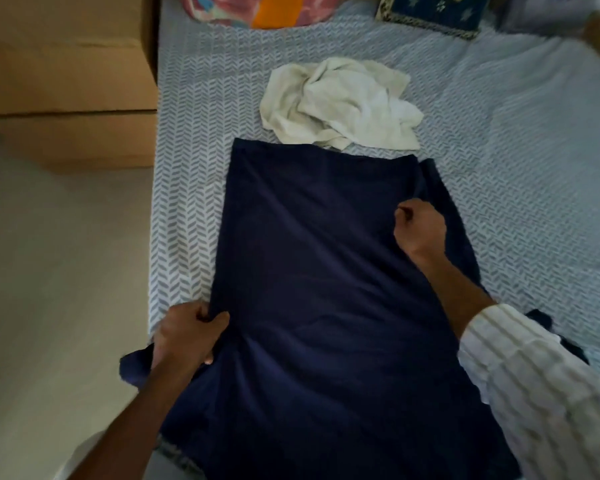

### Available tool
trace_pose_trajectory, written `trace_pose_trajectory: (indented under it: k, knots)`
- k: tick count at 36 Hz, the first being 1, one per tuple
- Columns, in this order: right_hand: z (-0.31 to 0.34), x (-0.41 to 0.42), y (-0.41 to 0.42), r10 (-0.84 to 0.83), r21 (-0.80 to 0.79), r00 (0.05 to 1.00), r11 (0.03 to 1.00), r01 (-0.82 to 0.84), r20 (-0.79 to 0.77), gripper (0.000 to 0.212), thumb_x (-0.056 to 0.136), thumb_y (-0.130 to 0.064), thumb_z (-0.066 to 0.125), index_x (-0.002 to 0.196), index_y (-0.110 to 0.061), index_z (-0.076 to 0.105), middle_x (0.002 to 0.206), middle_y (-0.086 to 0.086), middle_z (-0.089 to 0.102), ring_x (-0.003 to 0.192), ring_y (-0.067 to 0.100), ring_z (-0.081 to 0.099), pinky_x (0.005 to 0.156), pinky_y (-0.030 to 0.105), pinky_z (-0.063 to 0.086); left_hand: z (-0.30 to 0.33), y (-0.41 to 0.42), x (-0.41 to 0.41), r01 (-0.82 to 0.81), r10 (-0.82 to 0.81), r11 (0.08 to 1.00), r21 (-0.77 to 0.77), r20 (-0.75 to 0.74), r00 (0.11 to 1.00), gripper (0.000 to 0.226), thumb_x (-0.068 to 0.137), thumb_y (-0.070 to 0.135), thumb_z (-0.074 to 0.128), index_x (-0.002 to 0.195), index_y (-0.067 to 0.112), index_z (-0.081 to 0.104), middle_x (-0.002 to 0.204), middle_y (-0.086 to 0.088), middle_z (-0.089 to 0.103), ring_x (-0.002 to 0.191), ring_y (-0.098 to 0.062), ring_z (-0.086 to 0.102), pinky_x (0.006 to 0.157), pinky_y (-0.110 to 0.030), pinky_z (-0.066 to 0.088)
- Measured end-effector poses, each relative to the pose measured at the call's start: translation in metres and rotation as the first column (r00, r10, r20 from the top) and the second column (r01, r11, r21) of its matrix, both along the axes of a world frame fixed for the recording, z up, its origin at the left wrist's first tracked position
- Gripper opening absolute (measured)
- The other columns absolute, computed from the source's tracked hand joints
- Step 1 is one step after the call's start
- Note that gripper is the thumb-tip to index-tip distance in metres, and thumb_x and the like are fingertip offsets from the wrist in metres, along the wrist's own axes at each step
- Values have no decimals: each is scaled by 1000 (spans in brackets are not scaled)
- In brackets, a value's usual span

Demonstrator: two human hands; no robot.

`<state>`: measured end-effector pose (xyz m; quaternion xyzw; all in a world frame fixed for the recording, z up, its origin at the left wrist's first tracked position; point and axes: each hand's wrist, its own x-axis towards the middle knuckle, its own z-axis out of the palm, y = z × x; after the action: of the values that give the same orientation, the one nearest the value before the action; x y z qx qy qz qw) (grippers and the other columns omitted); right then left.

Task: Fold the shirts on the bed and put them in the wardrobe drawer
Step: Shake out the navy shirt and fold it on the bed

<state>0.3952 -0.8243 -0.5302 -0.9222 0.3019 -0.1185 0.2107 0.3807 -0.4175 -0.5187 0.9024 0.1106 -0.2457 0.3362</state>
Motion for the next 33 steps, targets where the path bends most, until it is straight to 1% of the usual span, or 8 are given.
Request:
trace_pose_trajectory:
  k: [3,6,11,15,19,25,30,33]
  knots:
    - [8,-30,-53,-131,-16,991,991,130,-21,19,95,-12,56,105,-1,68,105,22,69,99,39,64,85,40,48,16,-19,-6,112,-158,956,272,154,975,39,85,37,69,117,25,51,98,-7,65,98,-39,64,80,-43,48]
    - [4,-51,-96,-233,27,965,971,238,-117,23,95,-15,56,106,3,65,108,27,67,103,44,62,87,42,47,24,-46,-4,202,-306,921,334,296,905,62,83,21,72,137,20,41,125,-15,53,107,-43,57,81,-55,52]
    - [-15,-63,-141,-193,130,965,967,218,-179,18,98,-19,54,106,-7,65,108,18,69,105,39,61,93,41,44,18,-116,20,391,-496,865,315,418,761,37,85,17,72,120,11,61,111,-12,63,103,-32,58,79,-45,54]
    - [-30,-65,-170,-64,158,993,984,80,-103,18,101,-24,50,99,-11,62,87,9,65,88,32,62,79,33,40,18,-200,52,542,-571,816,200,418,707,22,92,22,67,113,16,66,104,-1,65,98,-20,60,78,-38,55]
    - [-45,-71,-186,-11,133,1000,991,9,18,17,100,-31,53,94,-17,60,76,4,63,77,29,61,75,34,42,15,-300,89,647,-642,741,179,469,607,6,88,20,69,92,16,72,90,-2,71,86,-26,66,77,-39,56]
    - [-55,-69,-190,23,109,994,993,-35,109,30,94,-44,49,93,-17,61,69,2,63,71,25,61,70,32,42,14,-434,135,625,-613,767,143,449,650,12,89,28,68,91,16,73,94,-1,73,94,-24,67,84,-33,52]
    - [-61,-68,-194,25,53,990,998,-33,141,20,96,-35,60,99,-16,64,74,3,69,75,29,67,70,30,44,3,-494,159,529,-537,838,131,364,761,45,89,40,69,120,8,63,117,-8,67,108,-28,63,85,-33,50]
    - [-64,-69,-195,27,43,985,998,-34,171,21,95,-38,58,99,-18,64,75,1,70,74,28,67,69,32,48,-2,-505,164,524,-527,847,87,255,810,47,84,44,71,111,7,62,98,-12,73,86,-27,70,75,-36,60]
